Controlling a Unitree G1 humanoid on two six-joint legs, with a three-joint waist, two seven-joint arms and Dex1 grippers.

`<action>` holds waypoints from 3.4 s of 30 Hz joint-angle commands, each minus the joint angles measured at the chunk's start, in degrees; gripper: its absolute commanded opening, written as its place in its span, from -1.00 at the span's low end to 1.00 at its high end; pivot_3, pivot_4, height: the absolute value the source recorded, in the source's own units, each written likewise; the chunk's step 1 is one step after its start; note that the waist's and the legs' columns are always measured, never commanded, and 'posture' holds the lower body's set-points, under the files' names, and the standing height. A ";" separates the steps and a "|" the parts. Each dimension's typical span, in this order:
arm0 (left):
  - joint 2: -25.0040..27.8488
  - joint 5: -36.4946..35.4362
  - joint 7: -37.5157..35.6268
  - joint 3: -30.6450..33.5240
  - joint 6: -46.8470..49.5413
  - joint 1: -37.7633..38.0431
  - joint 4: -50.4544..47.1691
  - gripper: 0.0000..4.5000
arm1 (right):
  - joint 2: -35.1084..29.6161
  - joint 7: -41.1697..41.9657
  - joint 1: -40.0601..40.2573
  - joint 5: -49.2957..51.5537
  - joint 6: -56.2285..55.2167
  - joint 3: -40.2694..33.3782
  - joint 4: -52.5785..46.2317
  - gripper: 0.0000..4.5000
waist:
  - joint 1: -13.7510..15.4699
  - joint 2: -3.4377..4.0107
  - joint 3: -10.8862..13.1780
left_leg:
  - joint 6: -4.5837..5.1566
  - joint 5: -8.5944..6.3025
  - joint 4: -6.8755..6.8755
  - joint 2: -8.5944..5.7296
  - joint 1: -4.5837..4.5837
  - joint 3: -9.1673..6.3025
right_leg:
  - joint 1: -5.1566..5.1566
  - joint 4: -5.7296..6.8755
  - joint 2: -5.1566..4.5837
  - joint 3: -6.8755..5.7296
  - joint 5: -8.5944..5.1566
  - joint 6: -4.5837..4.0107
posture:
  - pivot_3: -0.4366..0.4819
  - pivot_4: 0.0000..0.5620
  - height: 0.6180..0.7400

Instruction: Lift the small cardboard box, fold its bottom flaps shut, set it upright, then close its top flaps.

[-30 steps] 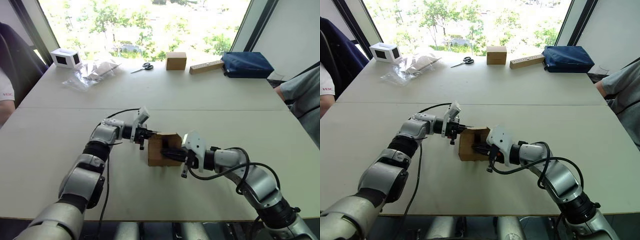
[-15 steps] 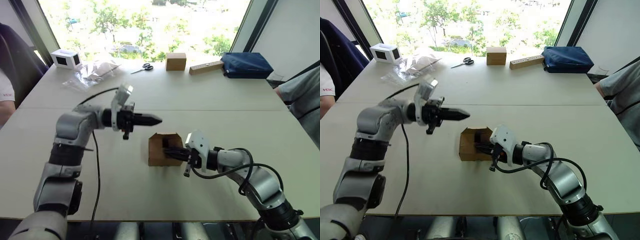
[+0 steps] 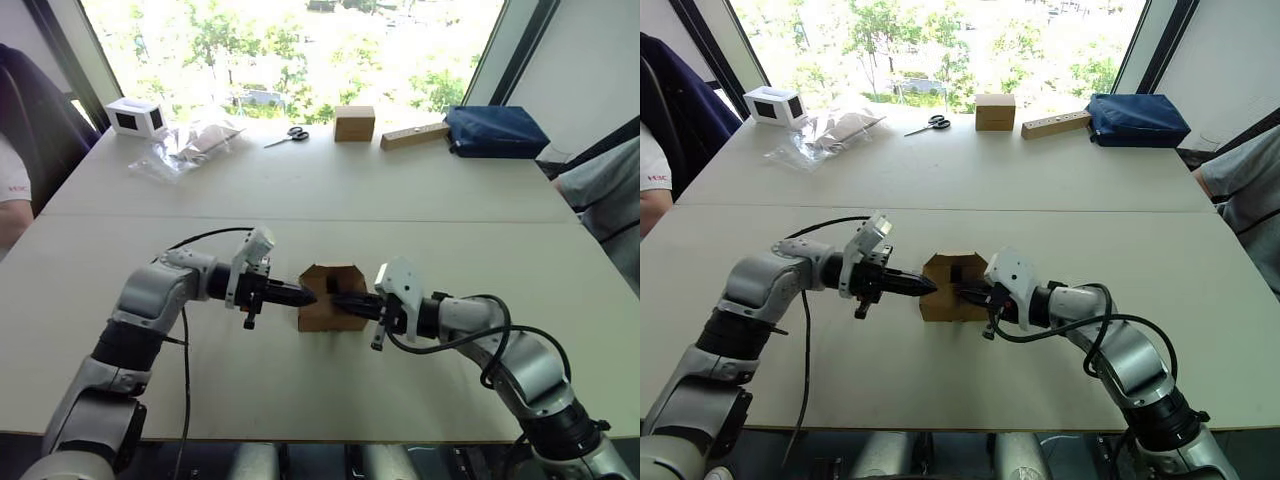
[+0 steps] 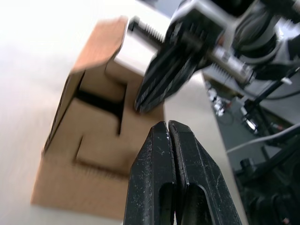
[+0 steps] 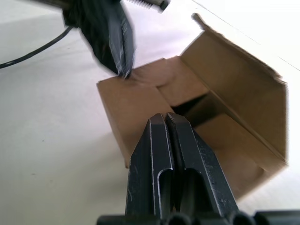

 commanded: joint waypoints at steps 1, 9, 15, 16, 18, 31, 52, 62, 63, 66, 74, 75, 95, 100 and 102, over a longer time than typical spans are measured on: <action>0.21 0.63 -0.26 -0.21 -1.83 -0.47 -0.13 -0.99 | -0.51 -0.61 -1.57 2.76 1.85 -4.03 -4.37 -1.00 | 0.00 0.00 0.00 | 0.00 0.00 0.00 0.00 0.00 0.00 | 0.00 0.00 -0.01 0.00 0.00 0.00 | -0.05 -0.47 1.00; -0.29 1.09 0.78 -0.35 -2.74 -0.14 -0.18 -0.99 | -3.53 2.30 -8.37 9.67 7.70 -8.03 -8.29 -1.00 | 0.00 0.01 0.01 | 0.00 0.00 0.00 0.01 0.00 -0.01 | -0.01 0.00 -0.02 -0.01 0.00 0.00 | -0.05 -0.47 1.00; -0.89 0.99 1.67 -0.09 -2.89 -0.11 -0.54 -0.99 | -1.40 3.66 -15.25 6.02 4.32 -3.35 1.22 -1.00 | -0.05 0.01 0.00 | 0.00 0.00 0.00 0.01 0.01 0.00 | -0.01 0.00 -0.02 -0.01 0.00 -0.01 | -0.05 -0.47 1.00; -0.97 0.97 1.78 -0.08 -2.91 -0.12 -0.58 -0.99 | -0.56 3.80 -16.48 4.61 2.92 -2.07 4.02 -1.00 | -0.08 0.01 0.00 | 0.00 0.00 0.00 0.01 0.01 0.00 | -0.01 0.00 -0.03 -0.01 0.00 -0.01 | -0.05 -0.47 1.00; -1.11 1.06 2.00 -0.23 -3.10 0.04 -0.73 -0.99 | 1.07 4.28 -18.86 1.11 -0.59 0.58 10.71 -1.00 | -0.14 0.02 0.01 | 0.00 0.00 0.00 0.00 0.01 0.03 | -0.01 0.00 -0.04 -0.01 0.01 0.00 | -0.05 -0.47 1.00; -1.05 -0.31 3.53 0.94 -1.99 1.30 -2.93 -0.99 | 0.55 9.58 -12.02 -2.70 -3.34 5.08 11.79 -1.00 | -0.05 0.03 0.01 | 0.02 -0.01 -0.02 0.00 -0.07 0.02 | -0.06 -0.01 -0.04 -0.01 0.01 0.01 | -0.05 -0.47 1.00; -7.34 1.97 3.20 0.96 -6.84 -10.61 12.25 -0.99 | -1.51 6.08 -4.02 -2.27 1.66 2.76 -0.51 -1.00 | 0.66 0.03 0.01 | 0.05 -0.03 0.01 -0.05 -0.07 0.05 | -0.04 -0.06 -0.02 -0.01 0.00 0.02 | -0.05 -0.47 1.00; -10.81 5.27 3.16 -0.70 -10.53 -10.25 14.96 -0.99 | -1.66 4.47 -2.80 -1.31 5.47 2.86 -4.26 -1.00 | -0.03 0.03 0.02 | 0.06 -0.03 0.00 0.00 -0.08 0.03 | -0.10 -0.01 0.01 -0.02 0.01 0.00 | -0.05 -0.47 1.00; -10.97 5.33 3.11 -0.66 -10.55 -10.31 15.01 -0.99 | -1.60 4.32 -2.80 -1.28 5.51 2.78 -4.21 -1.00 | -0.03 0.02 0.02 | 0.06 -0.03 0.00 0.00 -0.08 0.03 | -0.10 -0.01 0.00 -0.02 0.01 0.00 | -0.05 -0.47 1.00; -11.68 5.46 2.85 -0.68 -10.62 -10.81 14.94 -0.99 | -1.40 3.70 -3.13 -1.85 4.90 2.81 -3.31 -1.00 | -0.02 0.02 0.02 | 0.06 -0.03 0.00 0.00 -0.08 0.03 | -0.10 -0.02 -0.01 -0.02 0.01 0.00 | -0.05 -0.47 1.00; -12.22 6.11 3.26 -0.10 -10.70 -11.35 15.36 -0.99 | -0.37 2.40 -4.15 -2.02 4.58 2.62 -1.53 -1.00 | -0.04 0.02 0.02 | 0.06 -0.03 0.00 0.00 -0.08 0.03 | -0.10 -0.01 0.01 -0.02 0.01 0.01 | -0.05 -0.47 1.00; -12.23 6.15 3.62 0.14 -10.77 -11.48 15.43 -0.99 | -0.46 2.49 -4.18 -2.29 4.24 2.85 -1.11 -1.00 | -0.04 0.02 0.02 | 0.06 -0.03 0.00 0.00 -0.08 0.03 | -0.10 -0.01 0.01 -0.02 0.01 0.01 | -0.05 -0.47 1.00; -10.23 4.17 4.10 2.53 -8.92 -10.85 13.85 -0.99 | 0.30 2.05 -4.56 -4.84 0.31 3.78 2.97 -1.00 | -0.05 0.02 0.02 | 0.06 -0.03 0.00 0.00 -0.08 0.03 | -0.10 -0.02 0.01 -0.02 0.01 0.01 | -0.05 -0.47 1.00; -10.47 4.41 3.85 2.63 -8.84 -10.71 13.48 -0.99 | 0.67 1.88 -4.57 -5.15 0.06 3.78 3.19 -1.00 | -0.03 0.03 0.02 | 0.06 -0.03 0.00 0.00 -0.08 0.03 | -0.09 -0.02 0.01 -0.02 0.01 0.01 | -0.05 -0.47 1.00; -10.47 4.40 3.56 2.36 -8.70 -10.47 12.84 -0.99 | 0.74 1.91 -4.77 -4.90 0.51 3.54 2.98 -1.00 | -0.04 0.02 0.02 | 0.06 -0.03 0.00 -0.01 -0.08 0.03 | -0.09 -0.02 0.00 -0.02 0.01 0.01 | -0.05 -0.47 1.00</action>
